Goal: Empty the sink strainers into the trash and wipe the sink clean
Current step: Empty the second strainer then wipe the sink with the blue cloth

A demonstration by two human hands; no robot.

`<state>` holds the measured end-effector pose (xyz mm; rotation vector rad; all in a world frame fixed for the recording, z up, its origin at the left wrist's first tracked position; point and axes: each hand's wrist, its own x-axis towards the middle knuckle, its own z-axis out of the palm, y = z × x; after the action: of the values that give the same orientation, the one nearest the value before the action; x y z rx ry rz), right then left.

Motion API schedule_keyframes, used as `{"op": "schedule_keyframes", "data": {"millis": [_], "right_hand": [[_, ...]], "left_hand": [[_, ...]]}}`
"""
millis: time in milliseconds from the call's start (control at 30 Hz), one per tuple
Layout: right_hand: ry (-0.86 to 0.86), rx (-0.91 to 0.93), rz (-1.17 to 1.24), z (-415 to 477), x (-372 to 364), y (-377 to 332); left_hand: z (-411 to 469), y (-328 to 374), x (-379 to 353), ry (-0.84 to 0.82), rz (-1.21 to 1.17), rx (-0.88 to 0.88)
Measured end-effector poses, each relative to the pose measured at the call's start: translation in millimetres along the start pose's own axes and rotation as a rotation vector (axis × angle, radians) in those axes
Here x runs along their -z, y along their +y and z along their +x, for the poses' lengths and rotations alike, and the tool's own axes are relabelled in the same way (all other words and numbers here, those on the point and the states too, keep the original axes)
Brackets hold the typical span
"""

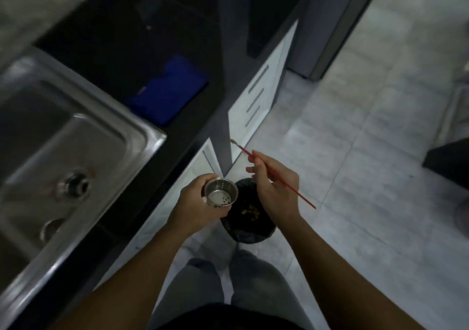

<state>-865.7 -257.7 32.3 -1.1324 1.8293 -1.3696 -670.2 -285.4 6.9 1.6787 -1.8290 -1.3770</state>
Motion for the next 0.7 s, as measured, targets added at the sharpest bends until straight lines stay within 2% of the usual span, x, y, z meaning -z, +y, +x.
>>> {"op": "schedule_keyframes", "data": {"millis": [67, 233, 433, 600, 700], "right_hand": [[-0.032, 0.099, 0.044, 1.8, -22.6, -30.4], [-0.151, 0.148, 0.191, 1.8, -92.6, -88.8], [-0.404, 0.139, 0.137, -13.5, -189.6, -133.8], [-0.640, 0.221, -0.048, -25.9, -260.7, -136.0], [-0.756, 0.297, -0.252, -24.5, -291.6, -125.6]], "left_hand": [[-20.3, 6.2, 28.3, 0.109, -0.052, -0.020], [-54.4, -1.8, 108.1, 0.390, -0.177, -0.041], [-77.4, -41.7, 202.7, 0.675, -0.199, 0.003], [-73.5, -95.6, 248.1, 0.722, -0.223, 0.103], [-67.0, -127.4, 261.7, 0.681, -0.202, 0.146]]}}
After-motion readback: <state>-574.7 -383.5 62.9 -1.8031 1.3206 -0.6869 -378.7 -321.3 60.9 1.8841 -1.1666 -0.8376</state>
